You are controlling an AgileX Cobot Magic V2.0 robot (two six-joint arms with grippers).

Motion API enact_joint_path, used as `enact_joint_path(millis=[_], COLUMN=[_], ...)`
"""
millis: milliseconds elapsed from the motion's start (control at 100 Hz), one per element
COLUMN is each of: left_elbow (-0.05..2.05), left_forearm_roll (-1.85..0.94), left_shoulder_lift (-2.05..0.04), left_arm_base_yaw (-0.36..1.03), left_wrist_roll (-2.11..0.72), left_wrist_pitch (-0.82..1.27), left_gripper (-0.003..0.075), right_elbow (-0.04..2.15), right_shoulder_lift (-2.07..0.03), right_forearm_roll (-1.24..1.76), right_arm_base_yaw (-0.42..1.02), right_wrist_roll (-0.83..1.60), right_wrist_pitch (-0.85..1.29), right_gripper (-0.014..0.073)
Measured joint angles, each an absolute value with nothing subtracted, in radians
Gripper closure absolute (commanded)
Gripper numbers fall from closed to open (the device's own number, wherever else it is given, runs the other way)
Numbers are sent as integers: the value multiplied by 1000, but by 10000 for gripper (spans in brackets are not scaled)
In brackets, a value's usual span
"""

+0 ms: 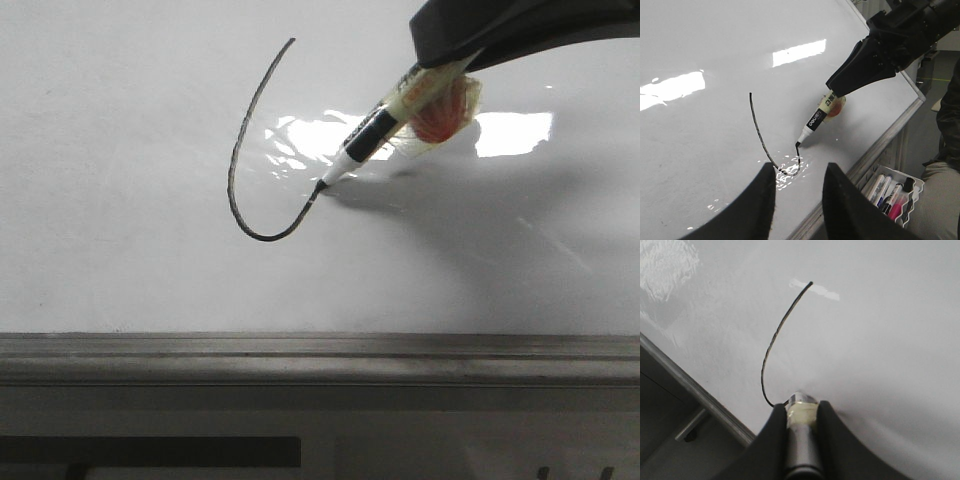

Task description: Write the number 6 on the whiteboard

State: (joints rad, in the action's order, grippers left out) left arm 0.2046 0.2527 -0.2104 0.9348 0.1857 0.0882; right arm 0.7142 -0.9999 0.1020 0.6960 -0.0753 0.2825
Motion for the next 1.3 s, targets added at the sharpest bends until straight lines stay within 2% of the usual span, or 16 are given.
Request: enact_joint_path(millis=[280,500,960,1300], left_elbow=[205,205,205,205], left_forearm_roll=[253,253,253,253], left_shoulder_lift=[-210,-210,-210,-210], left_arm_base_yaw=[935,935,935,935], left_wrist_roll=[186,186,186,186], left_wrist_pitch=[88,88,0,-10], left_gripper=[513,513,513,544], right_elbow=[761,764,764,764], right_shoulder_lift=[-1114,-1110,-1044,-1044], right_forearm_roll=[90,82,62,61], right_arm_base_yaw=[782,791,934,951], right_wrist_roll=[-75,-75,-72,-70], right_wrist_pitch=[198,194,353,358], right_gripper=[644,648,648,648])
